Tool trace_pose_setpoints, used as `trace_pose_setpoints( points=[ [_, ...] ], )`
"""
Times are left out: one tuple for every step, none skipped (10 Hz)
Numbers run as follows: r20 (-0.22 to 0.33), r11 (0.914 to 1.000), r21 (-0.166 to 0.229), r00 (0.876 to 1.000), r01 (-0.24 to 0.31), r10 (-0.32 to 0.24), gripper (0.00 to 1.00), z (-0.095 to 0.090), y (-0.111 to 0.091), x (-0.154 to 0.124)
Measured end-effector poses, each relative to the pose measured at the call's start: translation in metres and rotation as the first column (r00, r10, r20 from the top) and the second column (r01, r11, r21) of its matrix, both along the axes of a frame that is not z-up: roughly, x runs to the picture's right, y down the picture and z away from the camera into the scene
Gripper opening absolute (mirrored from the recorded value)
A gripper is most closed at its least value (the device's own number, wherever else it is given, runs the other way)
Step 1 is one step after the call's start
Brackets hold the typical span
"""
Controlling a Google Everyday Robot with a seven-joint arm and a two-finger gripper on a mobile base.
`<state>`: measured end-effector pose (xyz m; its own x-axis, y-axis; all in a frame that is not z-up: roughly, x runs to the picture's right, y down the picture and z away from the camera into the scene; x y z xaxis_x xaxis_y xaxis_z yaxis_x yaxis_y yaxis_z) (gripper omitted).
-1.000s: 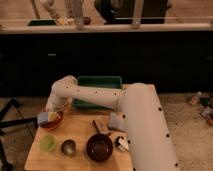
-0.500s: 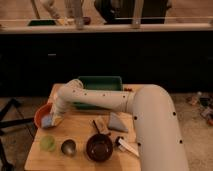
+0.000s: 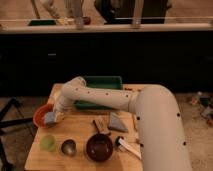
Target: Wipe red bowl with sponge
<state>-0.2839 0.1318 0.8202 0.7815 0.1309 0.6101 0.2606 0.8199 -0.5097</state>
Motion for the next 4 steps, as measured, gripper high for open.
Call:
trace_pose_setpoints(
  points=[
    [-0.004,1.0,0.005,1.0,-0.008,0.008,0.0,0.003,-0.007,0.0],
    [-0.008,0.9999,0.009,1.0,-0.013,0.013,0.0,0.006,-0.014,0.0],
    [-0.01,0.9998,0.009,1.0,-0.015,0.015,0.0,0.009,-0.017,0.0],
    [-0.011,0.9998,0.007,1.0,-0.017,0.017,0.0,0.014,-0.021,-0.001]
  ],
)
